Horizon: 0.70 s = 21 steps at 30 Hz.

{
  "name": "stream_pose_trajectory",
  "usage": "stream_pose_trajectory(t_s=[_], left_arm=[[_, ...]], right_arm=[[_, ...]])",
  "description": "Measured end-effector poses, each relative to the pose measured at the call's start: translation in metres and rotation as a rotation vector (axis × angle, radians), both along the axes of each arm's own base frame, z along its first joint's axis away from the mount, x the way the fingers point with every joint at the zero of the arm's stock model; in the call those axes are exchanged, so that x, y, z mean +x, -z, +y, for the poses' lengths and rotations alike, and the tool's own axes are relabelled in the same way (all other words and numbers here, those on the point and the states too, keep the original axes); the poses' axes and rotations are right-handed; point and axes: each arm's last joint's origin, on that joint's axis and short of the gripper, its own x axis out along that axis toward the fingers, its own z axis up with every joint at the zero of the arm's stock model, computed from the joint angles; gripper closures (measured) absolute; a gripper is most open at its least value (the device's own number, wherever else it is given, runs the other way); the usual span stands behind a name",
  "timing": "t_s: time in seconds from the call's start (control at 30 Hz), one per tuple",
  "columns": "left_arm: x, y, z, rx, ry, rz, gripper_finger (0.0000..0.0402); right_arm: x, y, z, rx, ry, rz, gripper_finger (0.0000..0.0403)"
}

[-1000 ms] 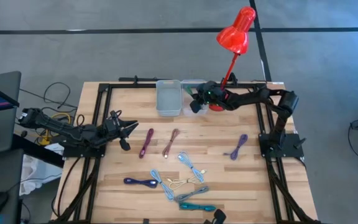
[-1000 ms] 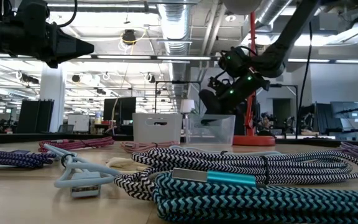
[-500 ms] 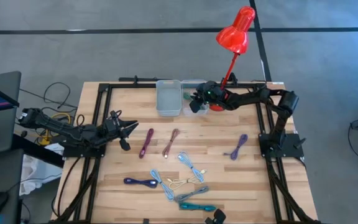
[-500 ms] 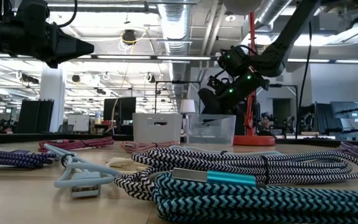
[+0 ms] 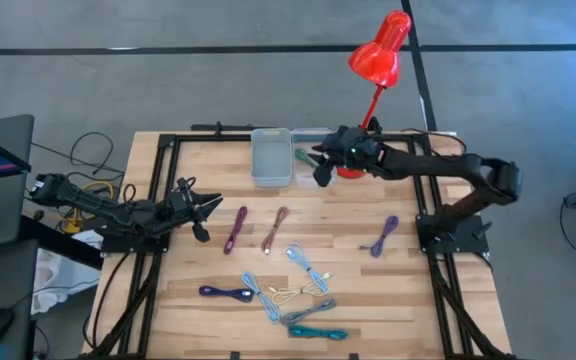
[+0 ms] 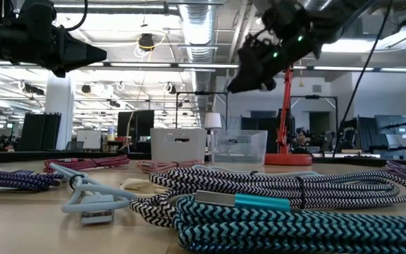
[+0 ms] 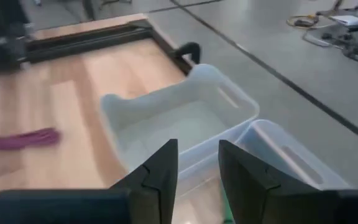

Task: Pick & Place USB Port
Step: Put the pink charger cable into the transparent bin

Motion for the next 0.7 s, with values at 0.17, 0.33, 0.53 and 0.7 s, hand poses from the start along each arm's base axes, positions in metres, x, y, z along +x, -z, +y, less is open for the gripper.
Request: stream_pose_trajectory(t_s=[0.17, 0.33, 0.53, 0.7], left_arm=[[0.000, 0.000, 0.000, 0.000, 0.000, 0.000, 0.0343], [0.000, 0.000, 0.000, 0.000, 0.000, 0.000, 0.0343], [0.000, 0.000, 0.000, 0.000, 0.000, 0.000, 0.0343], [0.000, 0.000, 0.000, 0.000, 0.000, 0.000, 0.0343]], right_arm=[[0.000, -0.005, 0.030, 0.017, -0.092, 0.047, 0.0295], [0.009, -0.001, 0.061, -0.005, -0.212, 0.092, 0.0295], [0.014, -0.001, 0.089, -0.056, -0.330, 0.099, 0.0294], [0.018, -0.002, 0.106, -0.058, -0.484, 0.076, 0.0294]])
